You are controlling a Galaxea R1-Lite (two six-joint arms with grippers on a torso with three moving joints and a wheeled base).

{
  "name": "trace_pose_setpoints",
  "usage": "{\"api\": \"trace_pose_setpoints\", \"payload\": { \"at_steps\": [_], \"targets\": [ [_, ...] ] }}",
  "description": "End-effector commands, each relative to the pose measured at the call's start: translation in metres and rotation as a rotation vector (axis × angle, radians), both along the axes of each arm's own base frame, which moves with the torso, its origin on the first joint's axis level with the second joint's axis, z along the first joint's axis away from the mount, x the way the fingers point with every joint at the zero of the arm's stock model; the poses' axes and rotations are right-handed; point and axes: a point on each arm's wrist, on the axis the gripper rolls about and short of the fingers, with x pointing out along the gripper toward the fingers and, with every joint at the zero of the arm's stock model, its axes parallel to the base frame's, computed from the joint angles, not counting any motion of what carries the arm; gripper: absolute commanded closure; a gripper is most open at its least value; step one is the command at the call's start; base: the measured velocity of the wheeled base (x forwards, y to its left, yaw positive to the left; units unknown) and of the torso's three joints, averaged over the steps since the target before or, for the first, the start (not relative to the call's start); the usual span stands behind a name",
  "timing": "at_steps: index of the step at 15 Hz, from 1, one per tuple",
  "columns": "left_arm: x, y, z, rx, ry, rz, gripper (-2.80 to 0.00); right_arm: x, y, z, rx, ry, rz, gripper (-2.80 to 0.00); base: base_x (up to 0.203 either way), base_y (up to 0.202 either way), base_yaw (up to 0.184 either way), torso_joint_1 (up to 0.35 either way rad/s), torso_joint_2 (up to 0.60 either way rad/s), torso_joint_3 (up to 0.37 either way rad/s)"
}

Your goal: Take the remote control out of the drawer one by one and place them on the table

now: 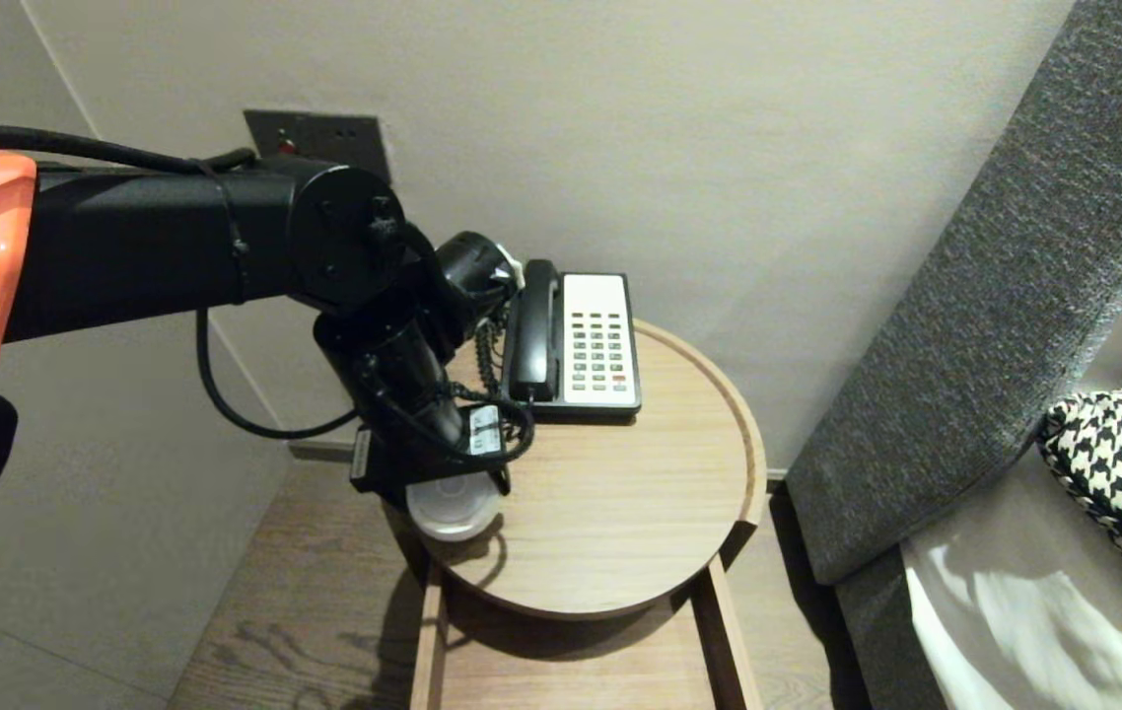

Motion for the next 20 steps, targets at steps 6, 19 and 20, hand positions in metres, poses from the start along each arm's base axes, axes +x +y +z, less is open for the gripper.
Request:
{"api": "trace_pose_setpoints", "payload": {
  "at_steps": [6, 19, 20],
  "targets": [
    [0.008, 0.004, -0.007, -0.005, 0.029, 0.017, 0.00, 0.003, 0.000, -0.011, 0.000, 0.041, 0.002, 0.00, 0.000, 0.000, 0.000, 0.000, 0.00, 0.000],
    [0.007, 0.007, 0.001, -0.020, -0.007, 0.025, -2.80, 0.003, 0.000, -0.011, 0.000, 0.041, 0.000, 0.00, 0.000, 0.000, 0.000, 0.000, 0.00, 0.000],
    [0.005, 0.008, 0.004, -0.025, -0.017, 0.026, -2.80, 0.003, 0.000, -0.011, 0.000, 0.041, 0.001, 0.00, 0.000, 0.000, 0.000, 0.000, 0.00, 0.000]
  ]
}}
